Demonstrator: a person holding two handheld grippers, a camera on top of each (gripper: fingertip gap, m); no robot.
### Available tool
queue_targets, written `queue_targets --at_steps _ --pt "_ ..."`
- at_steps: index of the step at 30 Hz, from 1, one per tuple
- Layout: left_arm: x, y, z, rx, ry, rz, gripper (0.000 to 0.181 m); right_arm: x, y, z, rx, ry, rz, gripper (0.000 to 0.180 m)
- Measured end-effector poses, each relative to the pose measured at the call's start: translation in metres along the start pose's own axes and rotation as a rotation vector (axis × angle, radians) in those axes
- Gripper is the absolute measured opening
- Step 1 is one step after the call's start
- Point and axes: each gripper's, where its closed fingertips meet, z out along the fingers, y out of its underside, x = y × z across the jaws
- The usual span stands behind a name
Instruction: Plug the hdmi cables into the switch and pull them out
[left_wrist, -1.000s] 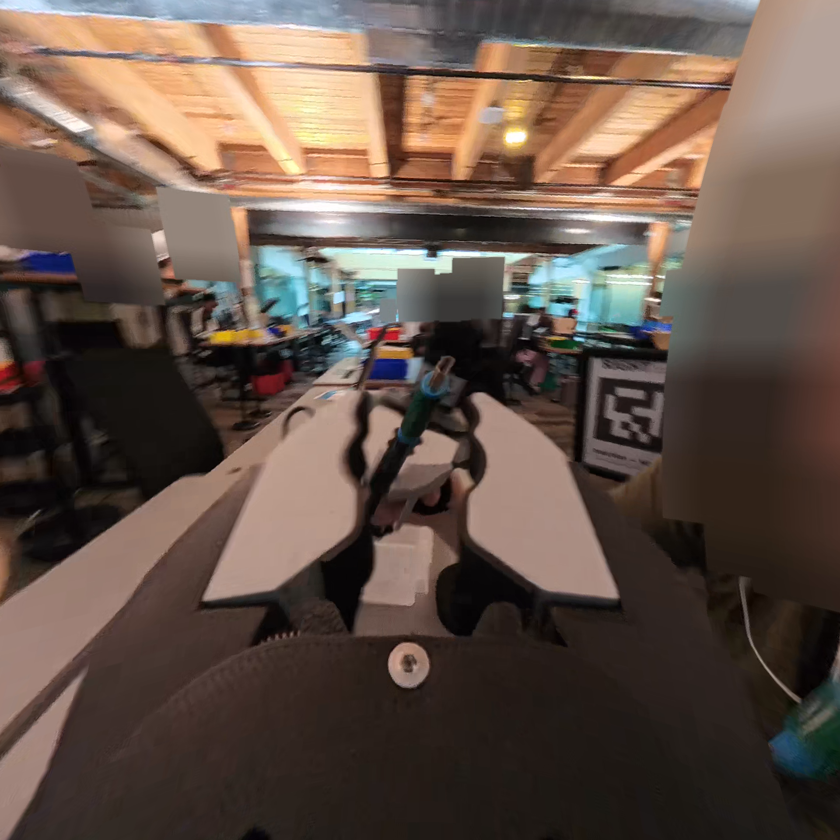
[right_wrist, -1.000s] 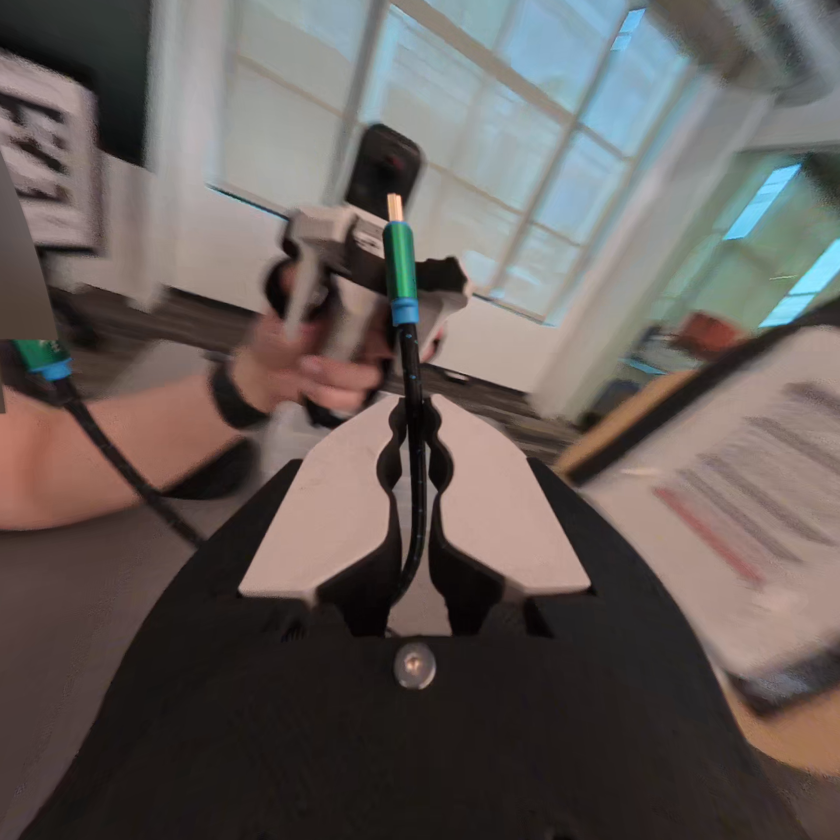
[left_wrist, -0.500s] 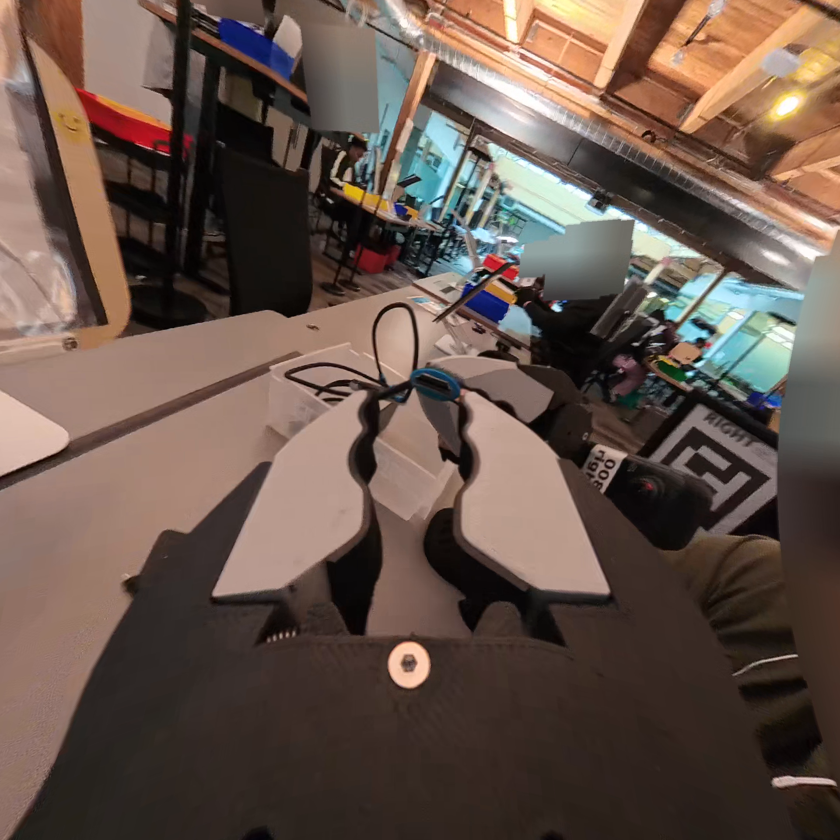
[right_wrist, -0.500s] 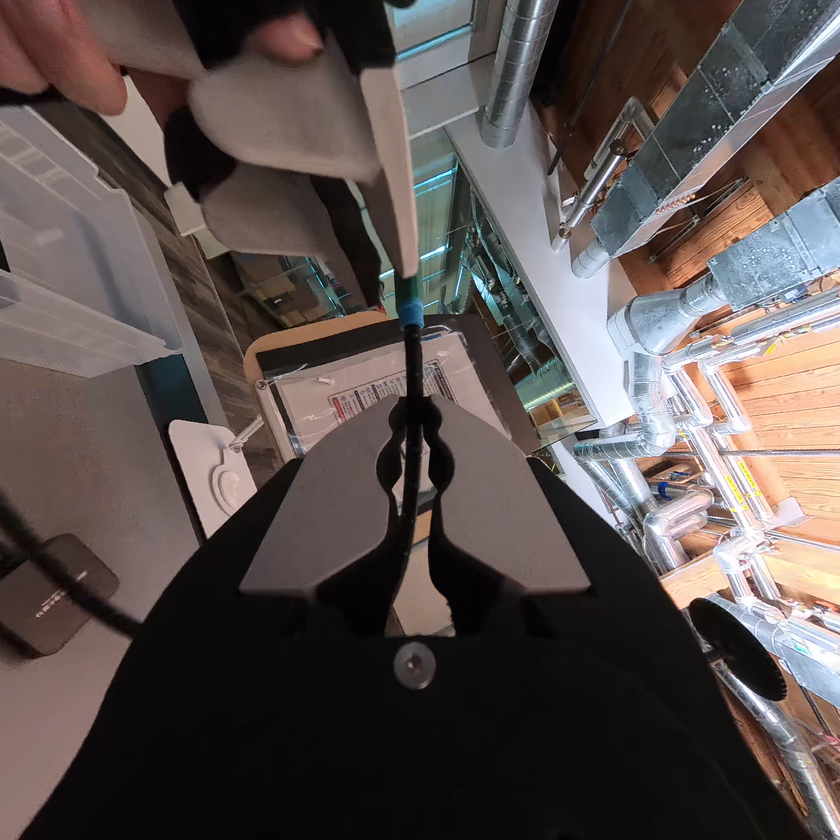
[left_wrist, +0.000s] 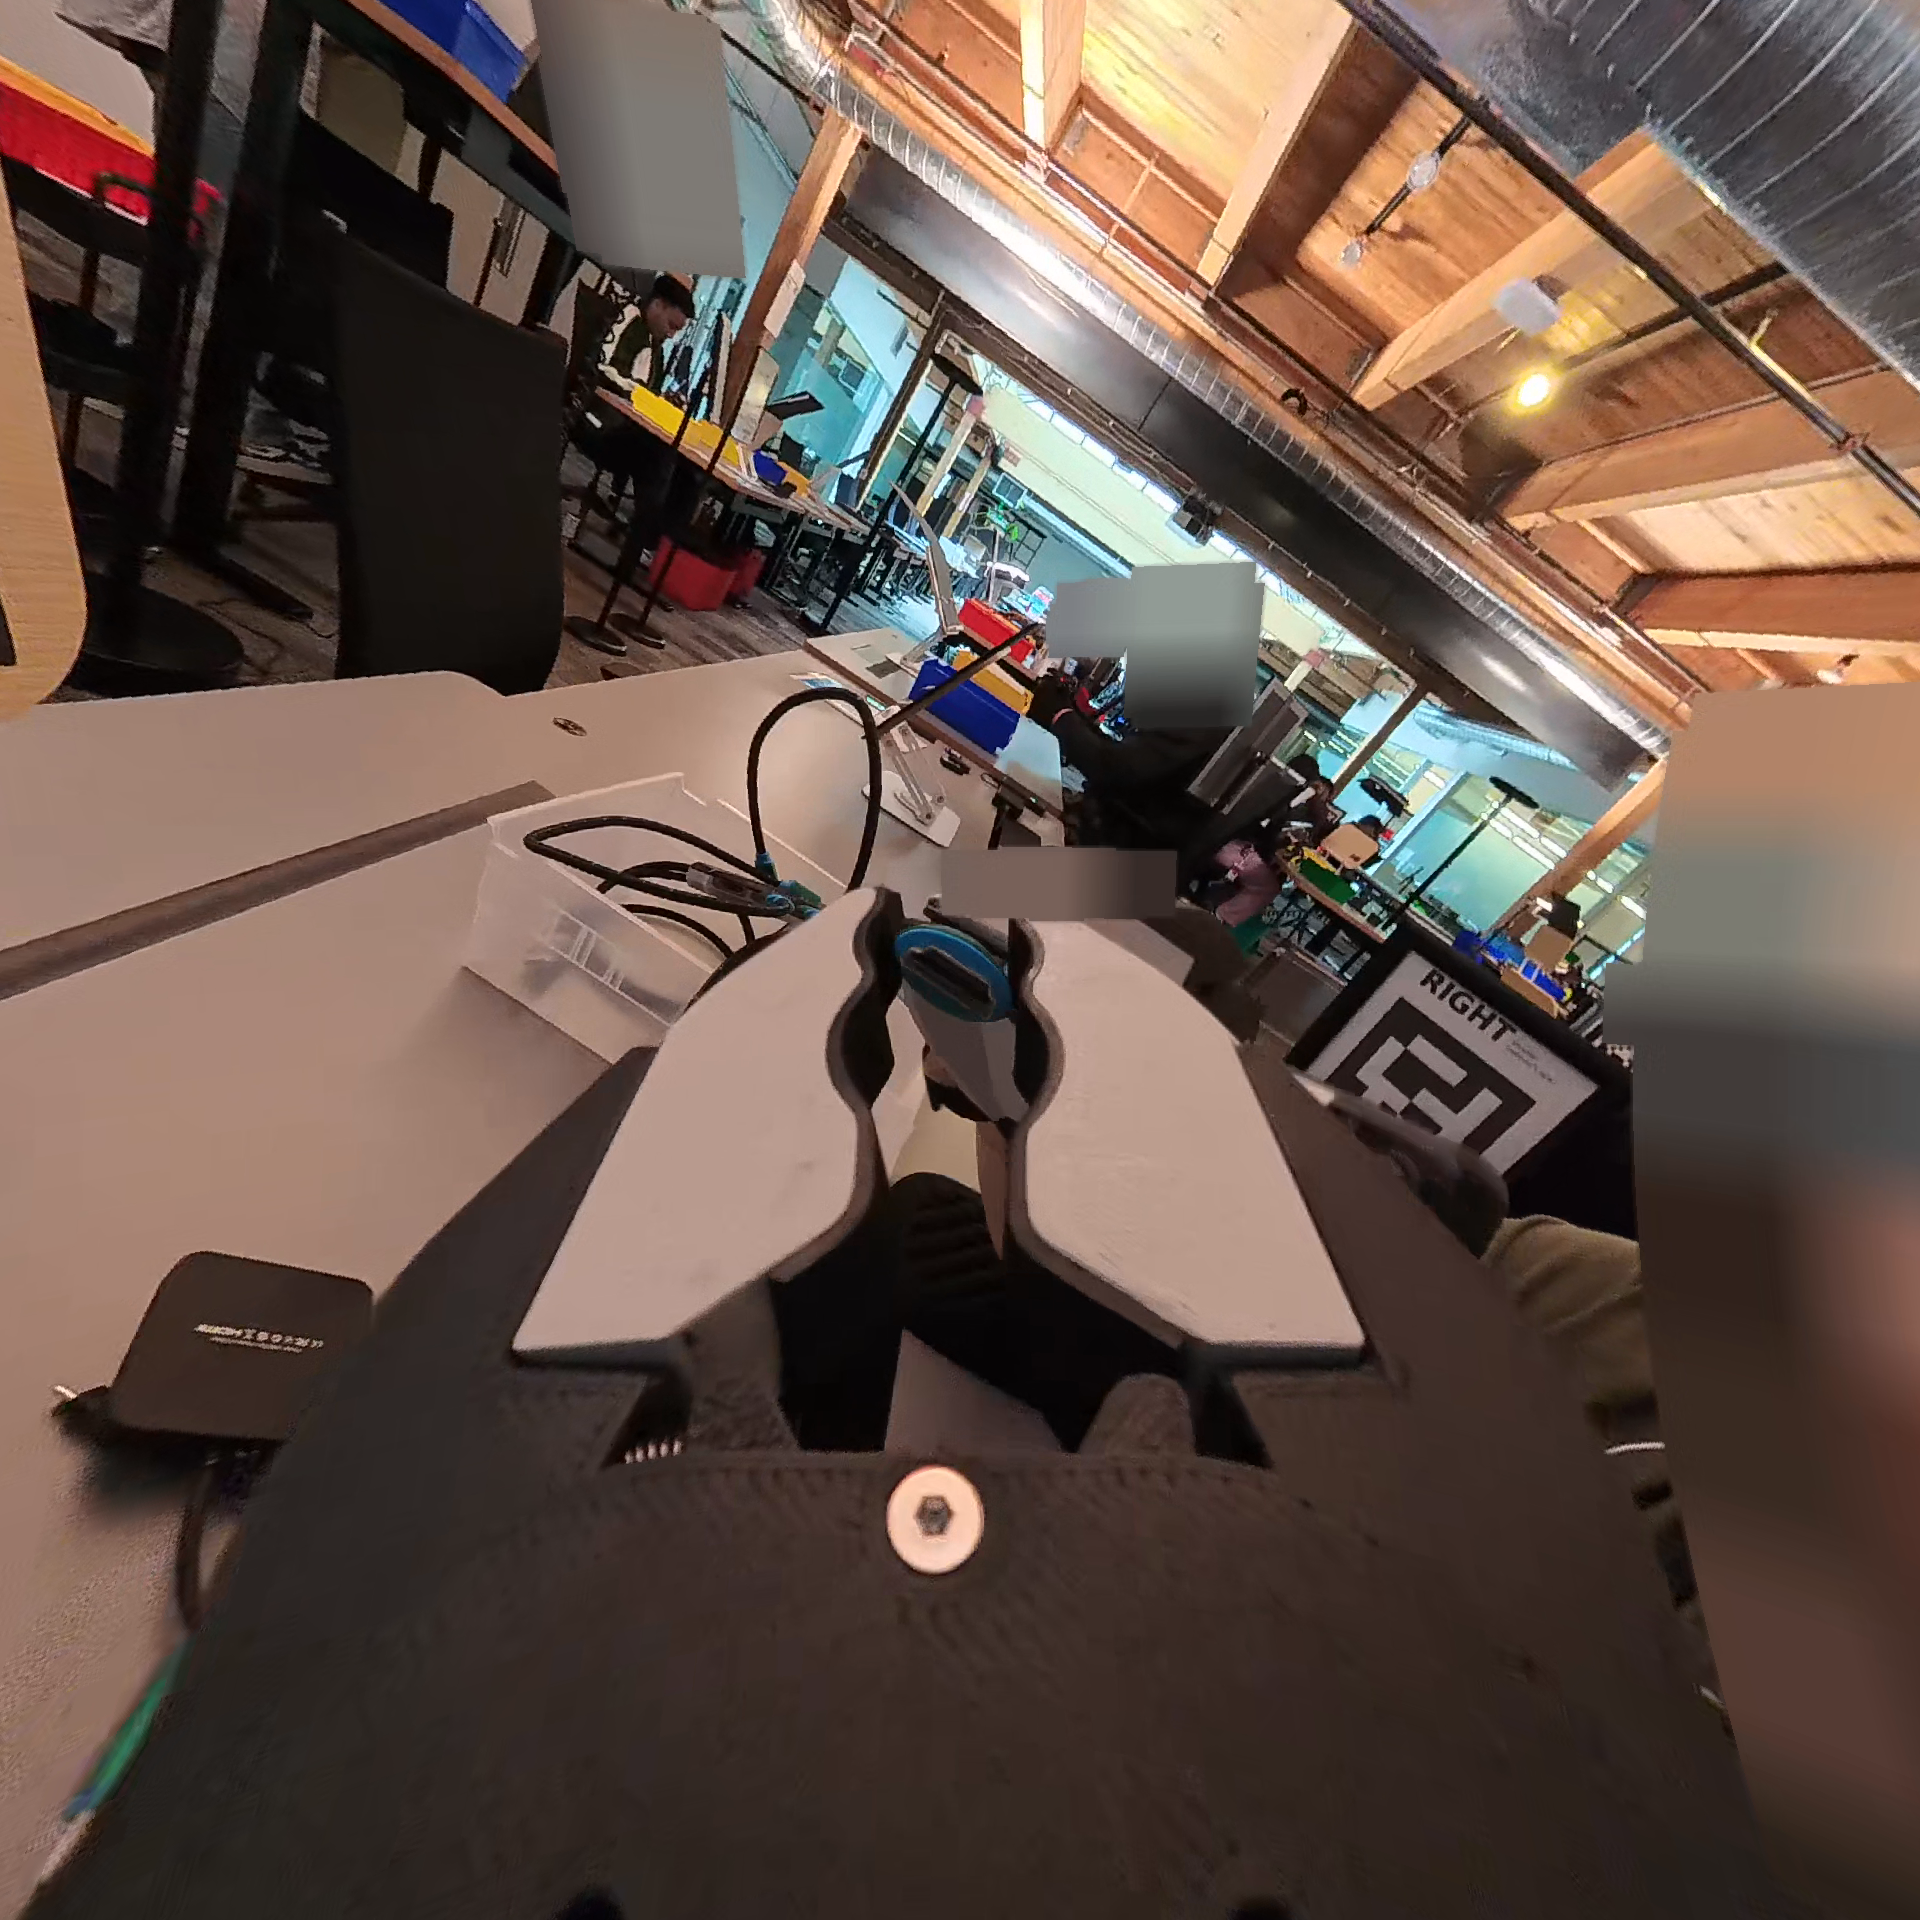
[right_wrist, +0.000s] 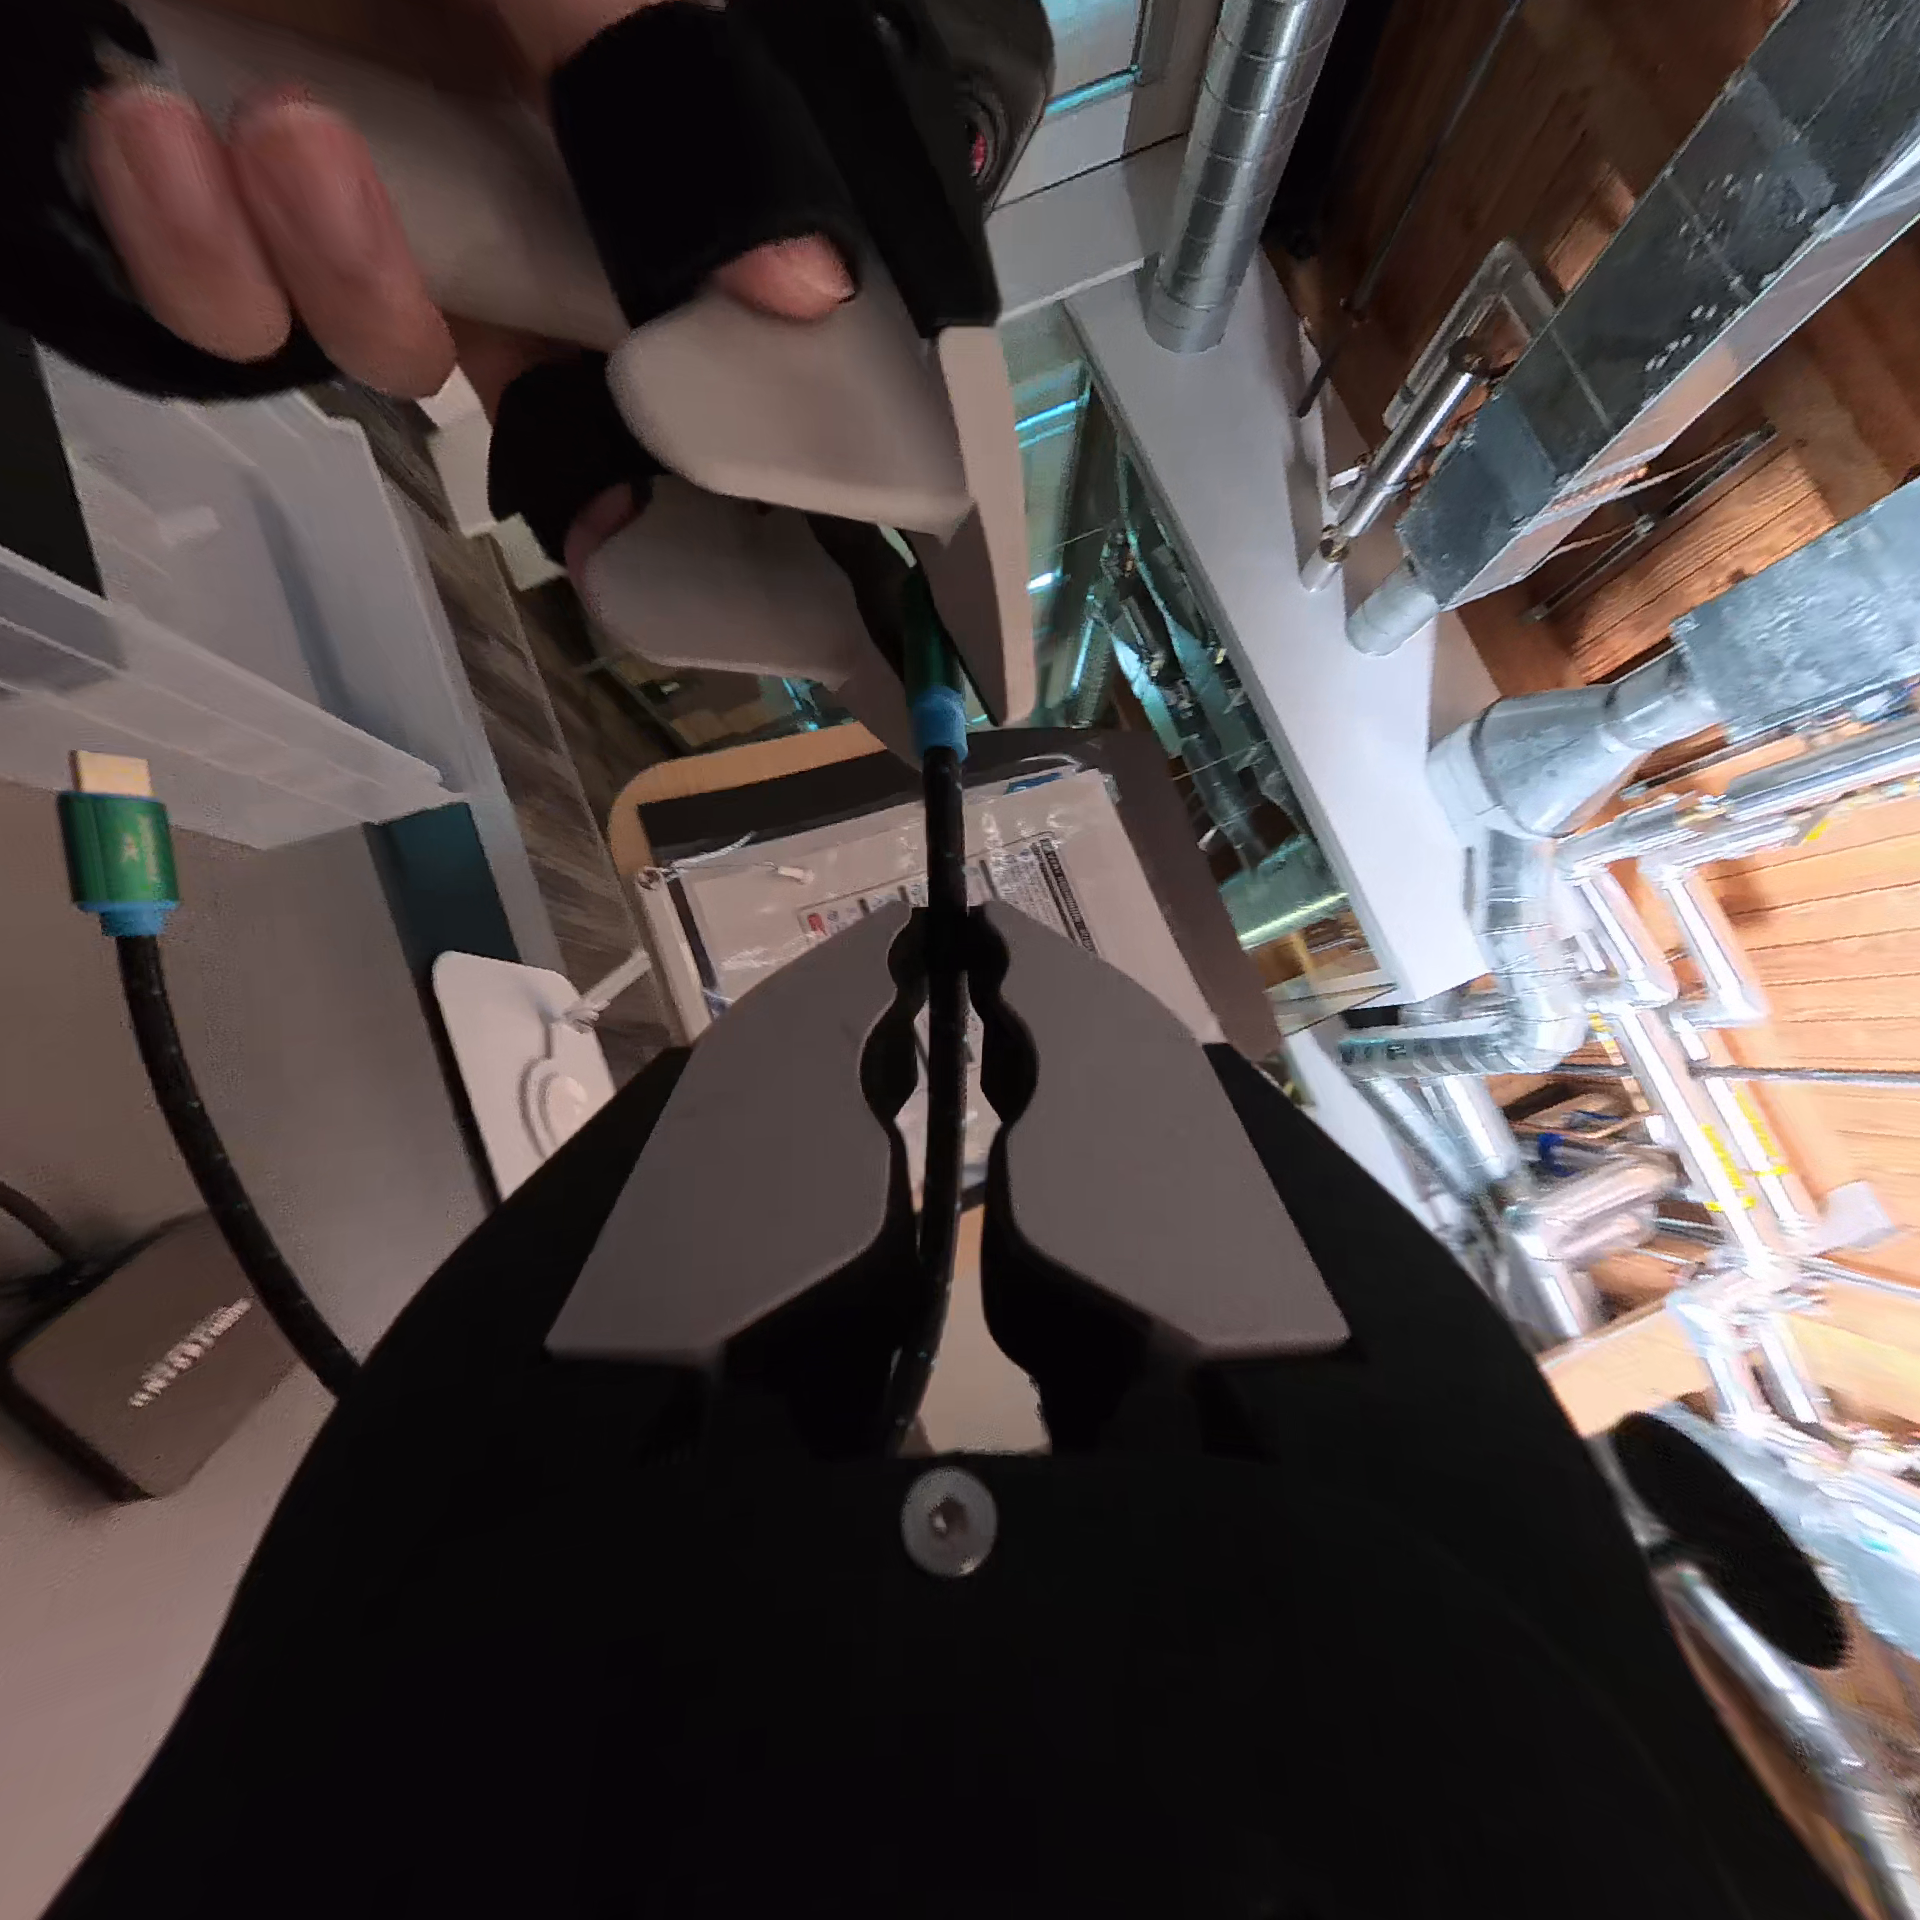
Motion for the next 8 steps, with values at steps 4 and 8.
queue_targets --at_steps 4,8 --pt "0.002 0.001 -0.001 -0.013 0.005 0.025 0.018 -0.002 -0.002 0.000 0.026 -0.019 0.027 0.007" --pt "0.007 0.004 -0.005 -0.050 0.026 0.065 0.018 -0.018 -0.008 0.002 0.064 -0.214 0.257 0.019"
